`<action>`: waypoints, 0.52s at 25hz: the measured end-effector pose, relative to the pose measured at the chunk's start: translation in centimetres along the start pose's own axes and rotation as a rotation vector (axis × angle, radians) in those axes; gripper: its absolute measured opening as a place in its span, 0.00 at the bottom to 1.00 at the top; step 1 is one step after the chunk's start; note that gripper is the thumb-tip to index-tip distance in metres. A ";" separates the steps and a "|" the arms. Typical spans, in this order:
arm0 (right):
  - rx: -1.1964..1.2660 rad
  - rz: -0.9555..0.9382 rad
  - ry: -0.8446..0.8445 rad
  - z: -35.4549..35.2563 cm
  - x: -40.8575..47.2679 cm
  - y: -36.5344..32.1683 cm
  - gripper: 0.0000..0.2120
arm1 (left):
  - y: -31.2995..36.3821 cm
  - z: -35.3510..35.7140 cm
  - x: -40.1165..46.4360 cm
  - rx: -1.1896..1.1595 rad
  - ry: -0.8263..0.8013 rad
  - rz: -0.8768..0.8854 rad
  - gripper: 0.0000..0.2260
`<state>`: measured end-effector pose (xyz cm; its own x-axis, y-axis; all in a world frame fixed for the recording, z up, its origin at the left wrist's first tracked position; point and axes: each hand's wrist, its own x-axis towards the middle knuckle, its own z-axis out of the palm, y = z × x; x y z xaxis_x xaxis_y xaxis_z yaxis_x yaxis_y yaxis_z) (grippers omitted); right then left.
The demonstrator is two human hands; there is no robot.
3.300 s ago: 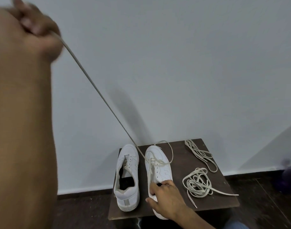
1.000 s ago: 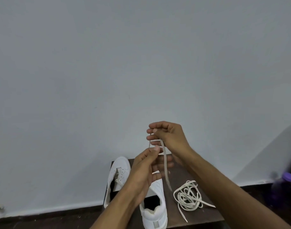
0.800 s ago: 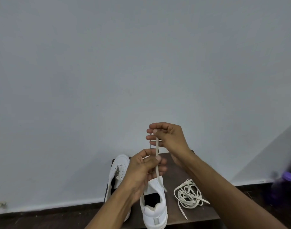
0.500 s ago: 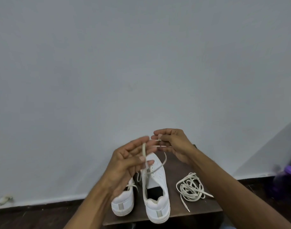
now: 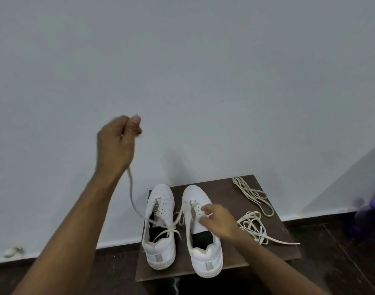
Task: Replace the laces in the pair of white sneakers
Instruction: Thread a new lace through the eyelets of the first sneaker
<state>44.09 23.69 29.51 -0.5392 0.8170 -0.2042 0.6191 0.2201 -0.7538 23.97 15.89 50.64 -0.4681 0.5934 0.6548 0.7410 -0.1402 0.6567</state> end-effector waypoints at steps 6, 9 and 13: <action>-0.564 -0.096 0.033 2.4 1.0 -1.2 0.20 | -6.3 11.2 -7.2 0.064 -0.499 -0.404 0.07; -0.557 -0.068 0.013 2.2 2.2 -1.7 0.18 | -8.6 14.0 -10.2 0.084 -0.536 -0.523 0.08; -0.394 0.006 0.059 0.8 4.1 -0.7 0.12 | -10.2 14.6 -12.3 0.175 -0.599 -0.560 0.08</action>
<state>40.98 26.46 28.67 -0.5084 0.8455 -0.1630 0.7999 0.3937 -0.4529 29.20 21.57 30.44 -0.4907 0.8664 -0.0926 0.5625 0.3961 0.7257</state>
